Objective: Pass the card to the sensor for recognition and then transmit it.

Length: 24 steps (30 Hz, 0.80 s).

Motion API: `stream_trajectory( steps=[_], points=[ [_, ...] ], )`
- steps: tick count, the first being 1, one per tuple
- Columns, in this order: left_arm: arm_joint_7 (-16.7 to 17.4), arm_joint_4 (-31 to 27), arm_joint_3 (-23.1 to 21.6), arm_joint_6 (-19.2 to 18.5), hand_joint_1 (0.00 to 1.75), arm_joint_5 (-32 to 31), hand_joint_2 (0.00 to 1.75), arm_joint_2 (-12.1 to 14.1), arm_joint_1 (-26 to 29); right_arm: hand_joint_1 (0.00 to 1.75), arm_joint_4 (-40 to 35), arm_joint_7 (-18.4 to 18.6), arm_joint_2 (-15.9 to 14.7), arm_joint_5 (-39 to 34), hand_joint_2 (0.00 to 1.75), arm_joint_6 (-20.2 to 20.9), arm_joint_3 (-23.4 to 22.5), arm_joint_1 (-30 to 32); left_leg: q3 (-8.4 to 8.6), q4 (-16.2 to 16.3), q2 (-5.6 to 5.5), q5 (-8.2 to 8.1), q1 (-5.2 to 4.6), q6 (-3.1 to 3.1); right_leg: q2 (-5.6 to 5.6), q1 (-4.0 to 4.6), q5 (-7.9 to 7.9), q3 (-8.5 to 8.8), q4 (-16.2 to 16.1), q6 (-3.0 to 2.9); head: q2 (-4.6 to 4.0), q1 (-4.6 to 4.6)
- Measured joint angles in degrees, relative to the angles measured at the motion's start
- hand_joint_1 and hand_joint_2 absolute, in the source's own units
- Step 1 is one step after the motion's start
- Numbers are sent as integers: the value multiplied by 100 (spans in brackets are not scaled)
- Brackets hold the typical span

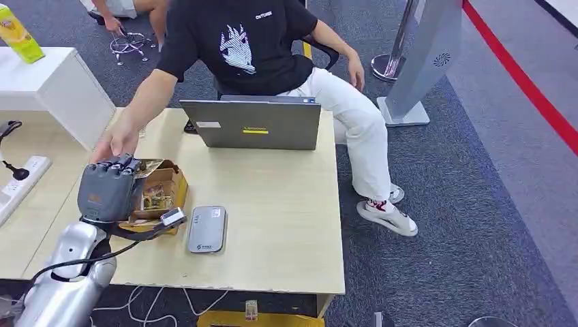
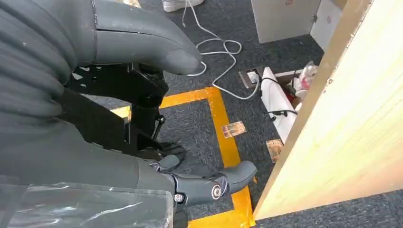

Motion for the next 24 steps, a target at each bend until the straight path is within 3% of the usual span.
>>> stream_trajectory(
  steps=[14,15,16,24],
  points=[
    [-7,0,63,-4,175,-11,175,0,6,0,0,-11,0,2,175,-26,2,1,0,0,1,0,1,0,1,0,1,-1,0,-2,0,0],
    [-7,0,63,-7,154,-13,175,0,6,0,0,-13,0,2,175,-33,4,1,0,0,1,0,1,0,1,0,1,-1,0,-2,0,0],
    [-7,0,66,-13,2,-15,175,0,5,0,0,-15,0,2,175,-42,4,1,0,0,1,0,1,0,1,0,1,-1,0,-2,0,0],
    [-15,0,68,2,0,-96,175,-9,17,0,0,-20,0,-9,175,-42,37,0,0,0,0,0,1,0,0,1,1,-1,0,-2,0,0]
  ],
)
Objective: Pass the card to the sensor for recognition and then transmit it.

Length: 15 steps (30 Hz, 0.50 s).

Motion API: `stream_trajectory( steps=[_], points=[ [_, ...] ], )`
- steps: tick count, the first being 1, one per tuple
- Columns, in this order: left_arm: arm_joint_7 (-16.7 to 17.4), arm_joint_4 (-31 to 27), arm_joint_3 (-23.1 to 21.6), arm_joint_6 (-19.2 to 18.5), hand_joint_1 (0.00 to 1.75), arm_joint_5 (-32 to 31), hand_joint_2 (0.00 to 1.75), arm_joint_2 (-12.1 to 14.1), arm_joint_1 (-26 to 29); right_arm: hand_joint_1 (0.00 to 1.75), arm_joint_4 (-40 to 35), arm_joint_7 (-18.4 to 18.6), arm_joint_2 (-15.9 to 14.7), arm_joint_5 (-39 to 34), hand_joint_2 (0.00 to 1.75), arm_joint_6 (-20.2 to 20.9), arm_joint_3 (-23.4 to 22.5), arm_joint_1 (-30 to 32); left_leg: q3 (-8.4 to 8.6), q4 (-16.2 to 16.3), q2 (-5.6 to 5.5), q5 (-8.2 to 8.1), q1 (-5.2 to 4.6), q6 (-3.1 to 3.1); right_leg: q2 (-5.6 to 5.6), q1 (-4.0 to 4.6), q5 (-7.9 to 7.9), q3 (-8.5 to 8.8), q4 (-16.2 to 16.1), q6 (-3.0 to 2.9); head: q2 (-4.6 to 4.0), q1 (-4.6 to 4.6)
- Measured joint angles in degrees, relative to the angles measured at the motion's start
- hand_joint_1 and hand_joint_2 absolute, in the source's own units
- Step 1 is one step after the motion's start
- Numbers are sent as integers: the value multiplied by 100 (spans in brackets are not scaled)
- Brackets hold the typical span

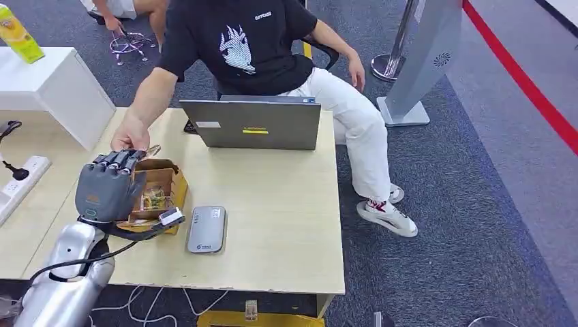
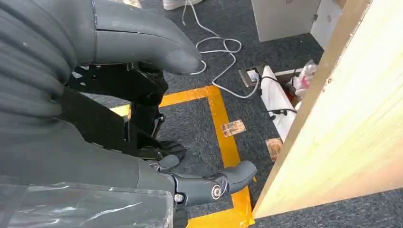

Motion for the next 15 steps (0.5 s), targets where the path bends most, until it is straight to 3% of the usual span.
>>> stream_trajectory(
  steps=[15],
  points=[
    [0,0,0,44,0,-127,175,-63,12,0,0,9,-4,-15,175,20,13,-1,0,0,0,2,0,1,0,0,1,0,0,0,0,0]
  ],
)
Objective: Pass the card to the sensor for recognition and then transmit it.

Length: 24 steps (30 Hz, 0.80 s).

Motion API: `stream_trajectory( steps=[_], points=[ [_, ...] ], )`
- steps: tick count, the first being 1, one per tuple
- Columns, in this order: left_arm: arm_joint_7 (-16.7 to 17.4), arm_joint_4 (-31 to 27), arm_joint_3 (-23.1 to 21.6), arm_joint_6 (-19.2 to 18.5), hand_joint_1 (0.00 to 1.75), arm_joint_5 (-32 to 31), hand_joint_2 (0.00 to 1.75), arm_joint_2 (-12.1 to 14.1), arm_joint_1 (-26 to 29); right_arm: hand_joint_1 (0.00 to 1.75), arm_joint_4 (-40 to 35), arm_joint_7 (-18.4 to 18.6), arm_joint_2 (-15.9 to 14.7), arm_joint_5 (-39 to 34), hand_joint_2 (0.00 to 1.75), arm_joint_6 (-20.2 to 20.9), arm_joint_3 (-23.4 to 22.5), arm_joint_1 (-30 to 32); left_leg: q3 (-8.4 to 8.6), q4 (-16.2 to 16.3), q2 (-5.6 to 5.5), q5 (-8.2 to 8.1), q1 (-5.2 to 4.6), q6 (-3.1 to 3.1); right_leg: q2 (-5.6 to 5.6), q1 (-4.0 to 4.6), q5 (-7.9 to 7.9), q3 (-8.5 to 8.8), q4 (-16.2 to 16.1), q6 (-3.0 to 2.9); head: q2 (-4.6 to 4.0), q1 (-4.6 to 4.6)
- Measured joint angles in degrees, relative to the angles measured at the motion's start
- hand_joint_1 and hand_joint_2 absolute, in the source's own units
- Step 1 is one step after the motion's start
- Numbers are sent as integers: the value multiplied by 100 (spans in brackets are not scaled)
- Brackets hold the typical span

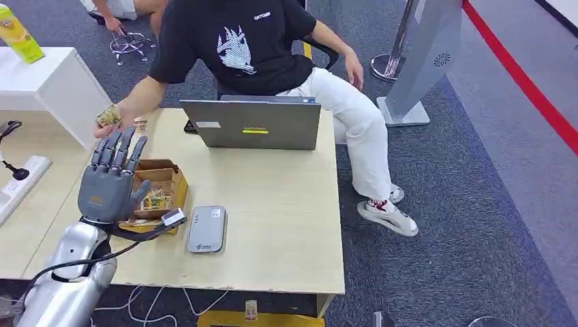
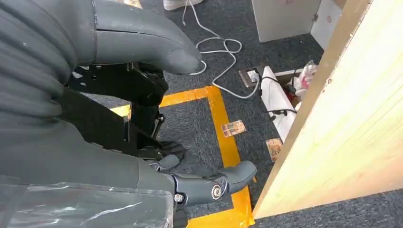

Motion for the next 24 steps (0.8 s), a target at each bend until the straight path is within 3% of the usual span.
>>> stream_trajectory(
  steps=[6,9,10,12,14,24],
  points=[
    [0,0,0,0,0,0,175,-9,2,0,0,2,0,0,175,0,0,0,0,0,0,0,0,0,0,0,0,0,0,0,0,0],
    [-510,-46,-13,366,0,-140,175,-164,215,0,0,-13,0,-72,175,-22,-2,0,2,0,5,-3,-6,0,3,-5,0,2,-1,0,0,-7],
    [-504,-85,-43,592,0,-411,175,-311,392,0,0,-22,0,-100,175,-28,-4,1,3,0,5,-4,-11,3,4,-10,-2,1,-4,2,0,-11],
    [-154,-140,-207,758,0,-961,175,-672,794,0,0,-31,0,-120,175,-41,-4,-3,-2,2,2,-8,-15,8,0,-15,-5,0,-7,6,0,-9],
    [0,-188,-422,791,0,-970,175,-853,1064,0,0,-33,0,-122,175,-52,-4,-8,-9,2,8,-10,-15,10,5,-15,-2,-8,-11,8,0,26],
    [-2,-297,-490,841,0,-695,175,-1064,1306,0,0,-42,-7,-181,175,-61,-7,1,-8,0,6,-5,-6,9,1,-6,0,-6,-6,6,0,15]
  ],
)
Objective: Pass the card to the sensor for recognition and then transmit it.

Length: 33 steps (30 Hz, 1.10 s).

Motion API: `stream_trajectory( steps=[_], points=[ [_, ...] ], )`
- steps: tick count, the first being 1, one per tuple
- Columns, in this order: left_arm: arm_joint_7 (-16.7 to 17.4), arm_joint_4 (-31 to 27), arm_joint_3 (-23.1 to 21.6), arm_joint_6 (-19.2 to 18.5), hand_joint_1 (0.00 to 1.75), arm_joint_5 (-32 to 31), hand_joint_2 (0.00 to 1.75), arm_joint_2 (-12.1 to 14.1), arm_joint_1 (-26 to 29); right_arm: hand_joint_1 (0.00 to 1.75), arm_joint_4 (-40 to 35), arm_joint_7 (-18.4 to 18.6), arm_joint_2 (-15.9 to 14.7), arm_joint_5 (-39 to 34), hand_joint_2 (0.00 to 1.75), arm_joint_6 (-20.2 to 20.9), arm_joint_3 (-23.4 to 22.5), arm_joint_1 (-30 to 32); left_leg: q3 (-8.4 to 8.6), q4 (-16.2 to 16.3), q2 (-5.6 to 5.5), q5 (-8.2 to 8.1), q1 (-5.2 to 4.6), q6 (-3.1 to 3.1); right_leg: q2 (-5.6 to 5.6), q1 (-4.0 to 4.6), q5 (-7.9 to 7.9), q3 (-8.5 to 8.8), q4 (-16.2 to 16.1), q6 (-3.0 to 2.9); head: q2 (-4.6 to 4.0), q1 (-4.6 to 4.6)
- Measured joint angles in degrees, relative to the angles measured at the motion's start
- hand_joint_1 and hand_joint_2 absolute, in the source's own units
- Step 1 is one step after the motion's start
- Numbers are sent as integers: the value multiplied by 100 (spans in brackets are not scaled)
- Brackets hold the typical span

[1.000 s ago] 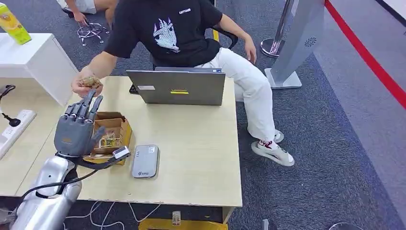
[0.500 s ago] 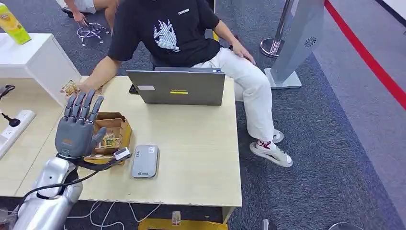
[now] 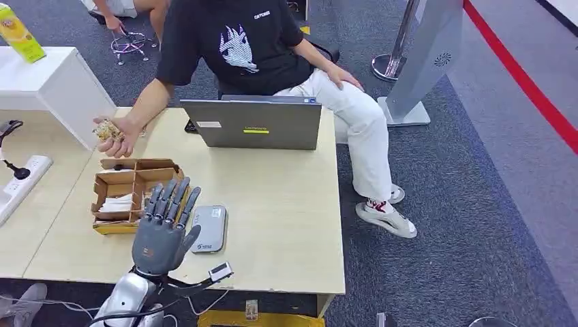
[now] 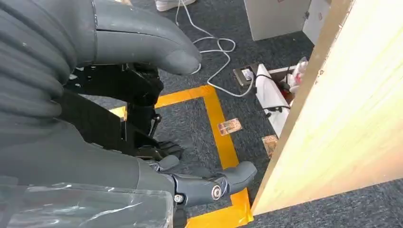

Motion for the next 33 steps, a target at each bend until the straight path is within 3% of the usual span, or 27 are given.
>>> stream_trajectory(
  steps=[5,10,20,33],
  points=[
    [66,274,118,-44,0,451,175,103,-62,0,0,11,-4,9,175,9,0,-2,0,0,-2,2,0,2,-1,0,0,2,1,0,0,0],
    [-247,1222,805,-68,0,1080,175,426,-458,0,-2,50,-4,26,175,9,2,-6,2,-1,-2,9,7,-7,0,7,2,-2,7,-5,0,-4],
    [-291,2075,1362,-216,0,1123,175,557,-757,0,-2,70,-4,61,175,9,50,-17,-3,0,-6,10,4,-6,-3,5,3,-2,5,-3,0,-9],
    [-348,2503,1462,-179,0,1088,175,562,-852,0,-2,74,-4,68,175,9,87,-26,-3,-1,-5,11,5,-5,-2,6,3,-3,6,-5,0,-9]
  ],
)
